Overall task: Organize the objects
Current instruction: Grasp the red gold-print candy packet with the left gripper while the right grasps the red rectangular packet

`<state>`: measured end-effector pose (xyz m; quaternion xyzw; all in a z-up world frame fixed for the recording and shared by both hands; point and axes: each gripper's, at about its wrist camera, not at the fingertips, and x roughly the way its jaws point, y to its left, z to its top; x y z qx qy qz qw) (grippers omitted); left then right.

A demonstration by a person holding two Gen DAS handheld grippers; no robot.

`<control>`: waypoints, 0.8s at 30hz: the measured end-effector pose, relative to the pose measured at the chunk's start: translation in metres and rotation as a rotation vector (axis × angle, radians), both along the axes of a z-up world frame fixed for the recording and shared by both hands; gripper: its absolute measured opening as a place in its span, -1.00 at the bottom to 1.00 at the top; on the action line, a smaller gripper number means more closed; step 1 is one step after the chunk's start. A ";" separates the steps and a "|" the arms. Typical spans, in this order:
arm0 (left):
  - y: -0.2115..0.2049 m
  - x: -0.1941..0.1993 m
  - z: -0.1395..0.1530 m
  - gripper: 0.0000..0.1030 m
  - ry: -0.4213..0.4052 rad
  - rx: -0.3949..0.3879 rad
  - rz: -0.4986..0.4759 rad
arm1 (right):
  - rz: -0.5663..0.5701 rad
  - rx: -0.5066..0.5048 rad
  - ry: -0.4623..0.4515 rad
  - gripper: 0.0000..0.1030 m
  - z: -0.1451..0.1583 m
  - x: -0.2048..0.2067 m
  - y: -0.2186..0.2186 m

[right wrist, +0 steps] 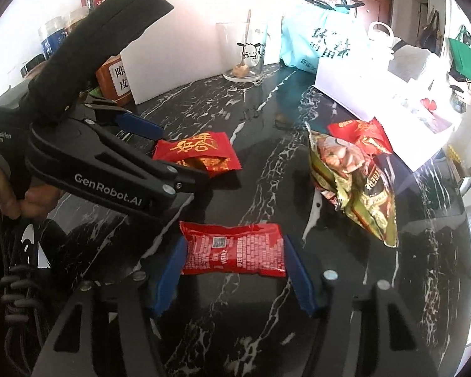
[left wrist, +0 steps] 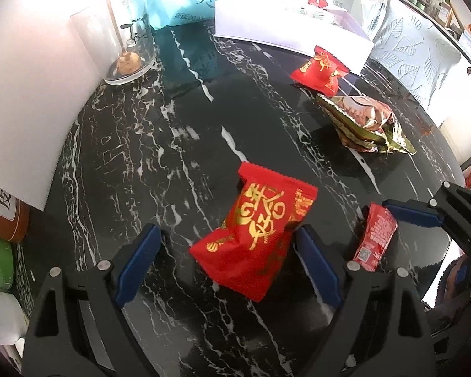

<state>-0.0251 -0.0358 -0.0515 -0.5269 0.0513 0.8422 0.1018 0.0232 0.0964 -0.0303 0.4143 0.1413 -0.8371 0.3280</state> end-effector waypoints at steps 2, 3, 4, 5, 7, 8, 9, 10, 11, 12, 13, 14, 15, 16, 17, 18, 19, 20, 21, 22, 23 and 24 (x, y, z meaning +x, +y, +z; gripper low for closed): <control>0.000 0.001 0.001 0.57 0.007 0.003 -0.008 | -0.006 -0.003 0.001 0.23 0.000 -0.001 0.002; 0.001 0.003 0.002 0.46 0.011 0.004 -0.014 | -0.011 -0.006 0.000 0.23 0.000 -0.001 0.003; 0.002 0.004 0.003 0.35 0.016 0.005 -0.023 | -0.013 -0.007 0.000 0.23 0.000 -0.002 0.004; 0.004 0.005 0.004 0.28 0.020 0.006 -0.031 | -0.017 -0.008 0.000 0.23 0.000 -0.002 0.005; 0.007 0.007 0.006 0.07 0.029 0.003 -0.044 | -0.021 -0.009 -0.001 0.23 0.000 -0.004 0.006; 0.008 0.007 0.006 0.07 0.030 0.001 -0.049 | -0.024 -0.010 -0.001 0.23 0.000 -0.004 0.007; 0.008 0.008 0.006 0.05 0.031 0.001 -0.055 | -0.028 -0.012 -0.001 0.23 0.000 -0.004 0.008; 0.009 0.008 0.007 0.04 0.032 0.001 -0.062 | -0.030 -0.014 -0.001 0.23 0.000 -0.004 0.010; 0.010 0.009 0.007 0.04 0.032 0.000 -0.066 | -0.032 -0.019 -0.002 0.23 0.001 -0.004 0.011; 0.011 0.009 0.008 0.03 0.033 -0.002 -0.068 | -0.033 -0.023 -0.002 0.23 0.001 -0.005 0.012; 0.012 0.009 0.009 0.02 0.036 -0.005 -0.069 | -0.034 -0.027 -0.001 0.23 0.002 -0.005 0.013; 0.012 0.008 0.009 0.00 0.036 -0.006 -0.069 | -0.036 -0.029 0.001 0.23 0.003 -0.005 0.014; 0.011 0.008 0.010 -0.06 0.035 -0.005 -0.069 | -0.036 -0.033 0.003 0.23 0.004 -0.005 0.015; 0.011 0.008 0.012 -0.10 0.035 -0.002 -0.071 | -0.036 -0.037 0.005 0.23 0.005 -0.005 0.016; 0.011 0.008 0.013 -0.11 0.037 0.001 -0.072 | -0.037 -0.041 0.006 0.23 0.006 -0.004 0.017; 0.011 0.008 0.015 -0.14 0.042 0.003 -0.074 | -0.038 -0.043 0.008 0.23 0.008 -0.005 0.017; 0.011 0.008 0.016 -0.16 0.045 0.004 -0.074 | -0.039 -0.044 0.010 0.23 0.009 -0.005 0.018; 0.011 0.009 0.017 -0.17 0.047 0.006 -0.073 | -0.039 -0.044 0.013 0.23 0.010 -0.006 0.018; 0.011 0.009 0.017 -0.19 0.048 0.007 -0.073 | -0.040 -0.045 0.016 0.23 0.011 -0.006 0.019; 0.012 0.010 0.017 -0.21 0.048 0.009 -0.073 | -0.041 -0.046 0.018 0.23 0.012 -0.006 0.019; 0.012 0.010 0.018 -0.22 0.047 0.010 -0.073 | -0.041 -0.046 0.021 0.23 0.013 -0.006 0.020; 0.012 0.011 0.018 -0.23 0.047 0.010 -0.075 | -0.041 -0.047 0.026 0.23 0.014 -0.006 0.020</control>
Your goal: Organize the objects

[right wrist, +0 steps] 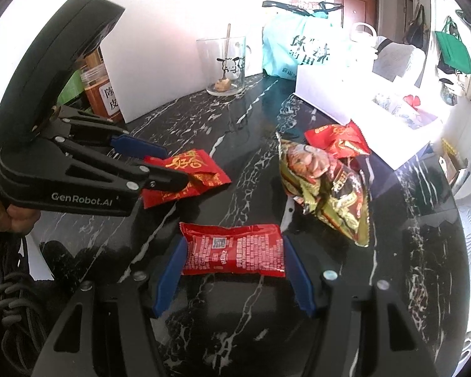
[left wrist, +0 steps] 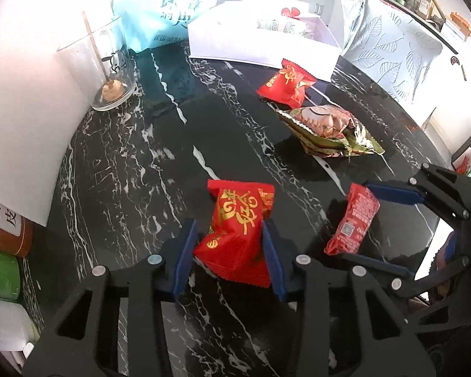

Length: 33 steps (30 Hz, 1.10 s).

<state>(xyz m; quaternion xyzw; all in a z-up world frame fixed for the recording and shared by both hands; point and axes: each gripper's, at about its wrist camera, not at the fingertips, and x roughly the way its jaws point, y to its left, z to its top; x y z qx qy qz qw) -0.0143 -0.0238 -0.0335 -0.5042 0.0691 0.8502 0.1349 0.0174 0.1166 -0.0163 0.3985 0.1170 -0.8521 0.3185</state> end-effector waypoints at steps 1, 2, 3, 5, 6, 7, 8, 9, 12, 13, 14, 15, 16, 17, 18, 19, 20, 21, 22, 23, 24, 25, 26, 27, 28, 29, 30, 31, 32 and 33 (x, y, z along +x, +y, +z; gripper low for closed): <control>0.000 0.001 0.001 -0.24 0.004 -0.001 0.000 | -0.001 0.000 0.002 0.23 0.001 0.000 0.000; 0.000 0.002 0.002 -0.24 0.005 -0.004 0.001 | -0.001 -0.001 0.004 0.23 0.001 0.000 0.000; 0.000 0.003 0.002 -0.24 0.008 -0.007 0.002 | 0.000 -0.002 0.006 0.23 0.002 0.001 0.001; -0.001 0.005 0.005 -0.24 0.016 -0.004 0.002 | 0.000 -0.004 0.014 0.23 0.004 0.002 0.001; -0.001 0.006 0.007 -0.25 0.020 0.000 0.005 | 0.000 -0.006 0.019 0.23 0.005 0.002 0.002; -0.002 0.006 0.009 -0.25 0.024 0.002 0.006 | 0.000 -0.010 0.022 0.23 0.007 0.002 0.002; -0.002 0.007 0.011 -0.25 0.030 0.004 0.007 | 0.000 -0.012 0.025 0.23 0.009 0.002 0.003; -0.003 0.008 0.014 -0.25 0.037 0.008 0.008 | 0.000 -0.013 0.031 0.23 0.011 0.002 0.003; -0.004 0.010 0.019 -0.25 0.050 0.012 0.010 | 0.001 -0.011 0.047 0.23 0.016 0.003 0.004; -0.004 0.011 0.021 -0.25 0.057 0.012 0.011 | 0.002 -0.011 0.051 0.23 0.017 0.003 0.004; -0.005 0.012 0.024 -0.25 0.063 0.013 0.013 | 0.003 -0.012 0.058 0.23 0.020 0.003 0.005; -0.005 0.013 0.026 -0.25 0.069 0.013 0.015 | 0.006 -0.016 0.067 0.23 0.023 0.004 0.005; -0.005 0.014 0.029 -0.25 0.076 0.013 0.016 | 0.008 -0.019 0.073 0.23 0.026 0.004 0.005; -0.005 0.015 0.032 -0.25 0.081 0.015 0.016 | 0.010 -0.023 0.080 0.23 0.029 0.005 0.006; -0.004 0.016 0.034 -0.25 0.088 0.016 0.016 | 0.009 -0.026 0.084 0.23 0.031 0.005 0.007; -0.004 0.017 0.038 -0.25 0.097 0.013 0.016 | 0.007 -0.028 0.089 0.23 0.033 0.005 0.007; -0.003 0.018 0.040 -0.25 0.103 0.012 0.017 | 0.005 -0.030 0.095 0.23 0.035 0.005 0.008; -0.002 0.019 0.044 -0.25 0.114 0.010 0.018 | 0.004 -0.033 0.100 0.23 0.038 0.005 0.009; -0.002 0.020 0.047 -0.25 0.122 0.010 0.017 | 0.003 -0.035 0.106 0.23 0.040 0.006 0.011; 0.000 0.020 0.049 -0.25 0.129 0.011 0.016 | 0.002 -0.038 0.112 0.23 0.042 0.007 0.012; 0.001 0.021 0.051 -0.25 0.136 0.012 0.013 | -0.001 -0.042 0.120 0.23 0.045 0.008 0.014; 0.003 0.022 0.054 -0.25 0.142 0.013 0.008 | -0.003 -0.045 0.125 0.23 0.047 0.009 0.016; 0.005 0.023 0.056 -0.25 0.149 0.013 0.004 | -0.006 -0.046 0.129 0.23 0.048 0.010 0.018; 0.008 0.024 0.059 -0.25 0.158 0.012 -0.001 | -0.013 -0.047 0.134 0.23 0.050 0.011 0.020; 0.010 0.024 0.060 -0.25 0.163 0.011 -0.006 | -0.019 -0.048 0.138 0.23 0.052 0.011 0.023; 0.012 0.024 0.061 -0.25 0.167 0.011 -0.010 | -0.024 -0.048 0.141 0.23 0.053 0.012 0.025; 0.014 0.024 0.062 -0.25 0.170 0.014 -0.015 | -0.031 -0.050 0.142 0.23 0.055 0.012 0.028; 0.017 0.024 0.063 -0.25 0.171 0.017 -0.022 | -0.036 -0.051 0.143 0.23 0.056 0.013 0.031; 0.018 0.024 0.064 -0.25 0.171 0.019 -0.027 | -0.042 -0.051 0.144 0.23 0.057 0.013 0.033; 0.021 0.023 0.065 -0.25 0.172 0.021 -0.033 | -0.050 -0.049 0.148 0.23 0.058 0.013 0.035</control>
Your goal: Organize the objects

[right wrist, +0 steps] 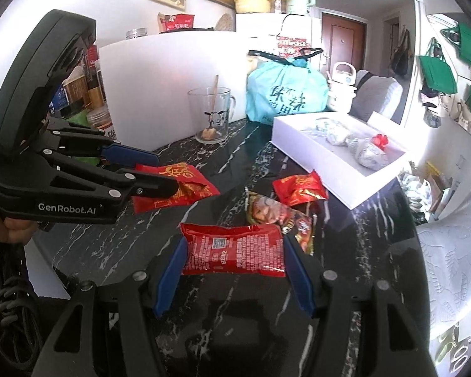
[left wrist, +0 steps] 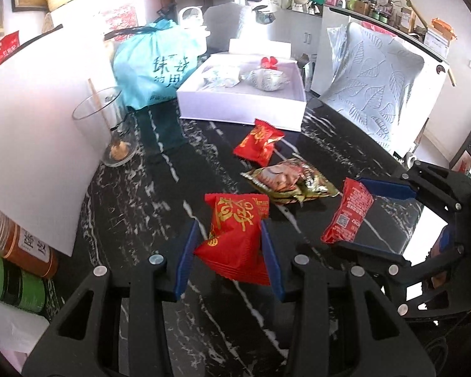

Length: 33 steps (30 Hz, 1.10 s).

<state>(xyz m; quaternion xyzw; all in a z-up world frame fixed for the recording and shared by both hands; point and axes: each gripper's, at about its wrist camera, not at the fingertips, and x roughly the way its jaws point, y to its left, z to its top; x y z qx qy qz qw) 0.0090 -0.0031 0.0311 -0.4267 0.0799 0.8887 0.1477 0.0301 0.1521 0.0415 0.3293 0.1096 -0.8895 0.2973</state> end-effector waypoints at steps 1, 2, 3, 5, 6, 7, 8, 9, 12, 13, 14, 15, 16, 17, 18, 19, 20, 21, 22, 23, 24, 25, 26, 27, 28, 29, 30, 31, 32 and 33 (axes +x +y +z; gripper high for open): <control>0.003 -0.001 0.001 -0.25 0.002 0.000 -0.008 | -0.006 0.002 0.003 0.23 0.001 0.000 0.002; 0.005 -0.001 0.001 -0.25 0.003 -0.001 -0.015 | -0.012 0.003 0.006 0.23 0.002 0.000 0.003; 0.007 -0.002 0.002 -0.25 0.004 -0.001 -0.022 | -0.017 0.004 0.009 0.23 0.003 -0.001 0.005; 0.013 -0.004 0.004 -0.25 0.007 0.000 -0.038 | -0.029 0.004 0.016 0.23 0.006 -0.001 0.008; 0.015 -0.006 0.005 -0.25 0.006 0.003 -0.048 | -0.037 0.003 0.019 0.23 0.008 -0.002 0.010; 0.017 -0.008 0.005 -0.25 0.004 0.007 -0.056 | -0.042 0.001 0.021 0.23 0.009 -0.003 0.012; 0.019 -0.010 0.005 -0.25 0.000 0.012 -0.064 | -0.050 -0.001 0.023 0.23 0.010 -0.004 0.014; 0.021 -0.013 0.005 -0.25 -0.003 0.014 -0.071 | -0.057 0.000 0.025 0.23 0.011 -0.005 0.016; 0.027 -0.021 0.004 -0.25 -0.010 0.018 -0.086 | -0.075 0.005 0.028 0.23 0.013 -0.011 0.020; 0.029 -0.024 0.004 -0.25 -0.012 0.019 -0.089 | -0.079 0.006 0.028 0.23 0.013 -0.012 0.021; 0.030 -0.026 0.004 -0.25 -0.013 0.019 -0.091 | -0.082 0.006 0.027 0.23 0.013 -0.015 0.022; 0.031 -0.029 0.003 -0.25 -0.015 0.020 -0.093 | -0.085 0.006 0.026 0.23 0.013 -0.018 0.023; 0.033 -0.032 0.003 -0.25 -0.016 0.021 -0.095 | -0.088 0.008 0.025 0.23 0.014 -0.021 0.024; 0.034 -0.035 0.002 -0.25 -0.018 0.021 -0.097 | -0.090 0.009 0.025 0.23 0.013 -0.024 0.025; 0.035 -0.038 0.002 -0.25 -0.020 0.023 -0.099 | -0.091 0.011 0.024 0.23 0.013 -0.027 0.026; 0.036 -0.041 0.001 -0.25 -0.025 0.024 -0.100 | -0.091 0.012 0.022 0.23 0.013 -0.030 0.027; 0.036 -0.044 0.000 -0.25 -0.029 0.026 -0.100 | -0.092 0.012 0.020 0.23 0.013 -0.034 0.027; 0.037 -0.047 -0.001 -0.25 -0.031 0.026 -0.101 | -0.093 0.013 0.019 0.23 0.013 -0.036 0.027; 0.037 -0.051 -0.001 -0.25 -0.034 0.026 -0.100 | -0.094 0.014 0.018 0.23 0.013 -0.039 0.028; 0.038 -0.055 -0.002 -0.25 -0.036 0.026 -0.100 | -0.094 0.015 0.016 0.23 0.013 -0.042 0.028; 0.039 -0.058 -0.002 -0.25 -0.038 0.024 -0.100 | -0.093 0.014 0.014 0.23 0.012 -0.046 0.029; 0.039 -0.063 -0.003 -0.25 -0.041 0.022 -0.099 | -0.092 0.013 0.010 0.23 0.012 -0.050 0.029; 0.039 -0.067 -0.003 -0.25 -0.044 0.023 -0.098 | -0.091 0.013 0.008 0.23 0.012 -0.053 0.029; 0.039 -0.071 -0.004 -0.25 -0.046 0.023 -0.097 | -0.090 0.014 0.004 0.23 0.011 -0.058 0.029; 0.039 -0.074 -0.004 -0.25 -0.049 0.023 -0.097 | -0.090 0.014 0.003 0.23 0.011 -0.061 0.029; 0.040 -0.077 -0.004 -0.25 -0.050 0.022 -0.097 | -0.089 0.014 0.001 0.23 0.010 -0.065 0.029; 0.040 -0.080 -0.004 -0.25 -0.051 0.021 -0.098 | -0.089 0.016 -0.001 0.23 0.010 -0.069 0.029; 0.041 -0.084 -0.005 -0.25 -0.053 0.019 -0.100 | -0.089 0.017 -0.001 0.23 0.010 -0.073 0.029; 0.042 -0.087 -0.005 -0.25 -0.056 0.017 -0.101 | -0.088 0.018 -0.002 0.23 0.010 -0.076 0.028; 0.042 -0.090 -0.005 -0.25 -0.058 0.016 -0.101 | -0.088 0.020 -0.002 0.23 0.010 -0.080 0.029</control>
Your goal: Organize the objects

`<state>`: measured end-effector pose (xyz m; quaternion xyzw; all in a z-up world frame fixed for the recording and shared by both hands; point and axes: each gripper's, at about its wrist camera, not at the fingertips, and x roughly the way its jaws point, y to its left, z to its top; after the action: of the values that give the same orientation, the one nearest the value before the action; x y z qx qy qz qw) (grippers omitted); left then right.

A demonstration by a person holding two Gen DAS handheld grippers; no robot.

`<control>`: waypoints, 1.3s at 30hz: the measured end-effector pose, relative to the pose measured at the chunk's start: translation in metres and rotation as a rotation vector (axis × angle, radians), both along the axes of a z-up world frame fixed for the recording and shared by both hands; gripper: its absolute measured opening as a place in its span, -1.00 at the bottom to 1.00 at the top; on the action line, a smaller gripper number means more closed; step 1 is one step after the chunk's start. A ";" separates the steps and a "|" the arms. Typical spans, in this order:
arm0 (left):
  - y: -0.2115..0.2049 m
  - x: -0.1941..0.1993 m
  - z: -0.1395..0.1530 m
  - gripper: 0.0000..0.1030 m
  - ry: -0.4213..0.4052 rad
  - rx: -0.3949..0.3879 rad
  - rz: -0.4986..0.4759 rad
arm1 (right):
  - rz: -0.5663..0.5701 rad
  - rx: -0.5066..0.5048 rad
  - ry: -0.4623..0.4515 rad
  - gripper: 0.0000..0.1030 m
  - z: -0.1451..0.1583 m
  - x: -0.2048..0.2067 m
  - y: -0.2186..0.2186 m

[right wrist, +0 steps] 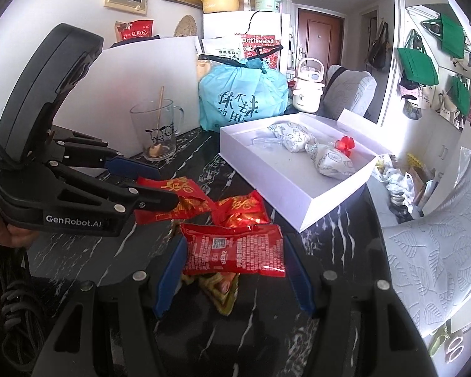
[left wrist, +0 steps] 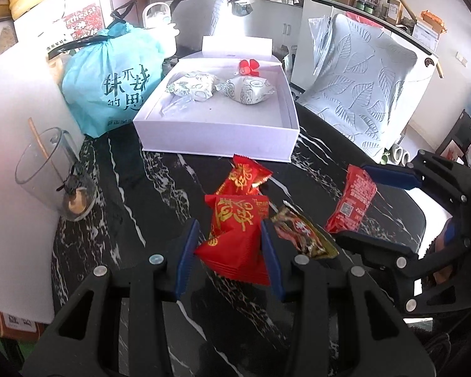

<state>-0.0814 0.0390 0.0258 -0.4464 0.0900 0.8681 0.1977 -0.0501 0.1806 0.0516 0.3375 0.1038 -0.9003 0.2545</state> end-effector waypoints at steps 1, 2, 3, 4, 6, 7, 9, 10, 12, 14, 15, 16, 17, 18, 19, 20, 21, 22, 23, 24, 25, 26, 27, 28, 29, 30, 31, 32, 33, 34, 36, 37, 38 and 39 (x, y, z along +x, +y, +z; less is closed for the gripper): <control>0.000 -0.003 0.000 -0.25 -0.001 -0.001 0.000 | 0.000 0.002 0.001 0.23 0.000 -0.003 0.000; 0.001 -0.007 -0.001 -0.25 -0.004 -0.002 -0.001 | 0.000 0.002 0.003 0.23 0.001 -0.006 0.000; 0.001 -0.010 -0.001 -0.25 -0.006 -0.002 -0.001 | -0.001 0.002 0.004 0.23 0.001 -0.010 0.001; 0.000 -0.013 -0.001 -0.25 -0.008 -0.001 -0.001 | -0.002 0.002 0.004 0.23 0.002 -0.013 0.001; 0.000 -0.019 0.000 -0.25 -0.009 0.000 -0.005 | -0.001 0.003 0.005 0.23 0.003 -0.020 0.001; 0.001 -0.022 0.000 -0.25 -0.010 0.001 -0.007 | -0.001 0.005 0.006 0.23 0.003 -0.022 0.000; 0.002 -0.028 0.000 -0.25 -0.016 0.003 -0.010 | 0.001 0.010 0.006 0.23 0.004 -0.029 0.001; 0.002 -0.033 -0.001 -0.25 -0.016 0.001 -0.008 | 0.003 0.010 0.008 0.23 0.004 -0.032 0.001; 0.002 -0.038 -0.002 -0.25 -0.017 -0.002 -0.004 | 0.007 0.013 0.011 0.23 0.005 -0.039 0.001; 0.002 -0.045 -0.002 -0.25 -0.019 -0.004 0.000 | 0.010 0.014 0.012 0.23 0.005 -0.045 0.000; 0.003 -0.047 -0.003 -0.25 -0.020 -0.004 0.003 | 0.012 0.013 0.013 0.23 0.005 -0.048 0.000; 0.003 -0.050 -0.002 -0.25 -0.019 -0.004 0.004 | 0.014 0.014 0.013 0.23 0.005 -0.051 0.000; 0.003 -0.052 -0.002 -0.25 -0.019 -0.005 0.005 | 0.016 0.015 0.014 0.23 0.006 -0.054 0.000; 0.003 -0.055 -0.002 -0.25 -0.018 -0.006 0.007 | 0.020 0.018 0.017 0.23 0.006 -0.058 0.000; 0.003 -0.058 -0.002 -0.25 -0.017 -0.009 0.009 | 0.022 0.022 0.021 0.23 0.006 -0.060 -0.001; 0.003 -0.060 -0.002 -0.25 -0.017 -0.011 0.012 | 0.023 0.024 0.026 0.23 0.007 -0.063 -0.001; 0.003 -0.063 -0.002 -0.25 -0.018 -0.012 0.014 | 0.027 0.020 0.029 0.23 0.008 -0.066 -0.001; 0.003 -0.066 -0.002 -0.25 -0.018 -0.012 0.016 | 0.029 0.017 0.030 0.23 0.009 -0.069 -0.001; 0.003 -0.068 -0.002 -0.25 -0.017 -0.013 0.019 | 0.030 0.017 0.035 0.23 0.010 -0.073 -0.001; 0.003 -0.071 -0.002 -0.25 -0.016 -0.015 0.021 | 0.030 0.022 0.039 0.23 0.010 -0.076 -0.002; 0.004 -0.074 -0.001 -0.25 -0.013 -0.018 0.025 | 0.031 0.029 0.042 0.23 0.010 -0.079 -0.002; 0.004 -0.077 -0.001 -0.25 -0.011 -0.020 0.027 | 0.033 0.031 0.042 0.23 0.011 -0.082 -0.001; 0.005 -0.080 -0.001 -0.25 -0.009 -0.022 0.027 | 0.038 0.029 0.039 0.23 0.011 -0.086 -0.001; 0.006 -0.084 -0.001 -0.25 -0.007 -0.022 0.027 | 0.041 0.028 0.040 0.23 0.012 -0.089 -0.001; 0.007 -0.087 0.000 -0.25 -0.005 -0.023 0.027 | 0.043 0.029 0.042 0.23 0.012 -0.092 0.000; 0.008 -0.090 0.000 -0.25 -0.003 -0.024 0.027 | 0.042 0.031 0.044 0.23 0.013 -0.096 0.000; 0.009 -0.094 0.000 -0.25 0.001 -0.025 0.027 | 0.040 0.031 0.045 0.23 0.013 -0.099 0.001; 0.010 -0.097 0.001 -0.25 0.004 -0.025 0.027 | 0.039 0.030 0.045 0.23 0.014 -0.103 0.001; 0.011 -0.101 0.002 -0.25 0.007 -0.025 0.025 | 0.038 0.029 0.044 0.23 0.014 -0.106 0.002; 0.012 -0.104 0.002 -0.25 0.011 -0.024 0.022 | 0.036 0.029 0.045 0.23 0.015 -0.109 0.003; 0.014 -0.111 0.003 -0.25 0.017 -0.023 0.017 | 0.032 0.028 0.042 0.23 0.015 -0.116 0.004; 0.015 -0.114 0.003 -0.25 0.021 -0.022 0.015 | 0.027 0.027 0.042 0.23 0.015 -0.119 0.006; 0.016 -0.117 0.004 -0.25 0.024 -0.021 0.014 | 0.024 0.028 0.042 0.23 0.015 -0.122 0.007; 0.017 -0.121 0.004 -0.25 0.026 -0.022 0.014 | 0.021 0.028 0.039 0.23 0.014 -0.127 0.008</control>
<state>-0.2023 0.0563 0.0298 -0.4377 0.0990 0.8741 0.1858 -0.1767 0.1882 0.0655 0.3222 0.1250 -0.9025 0.2570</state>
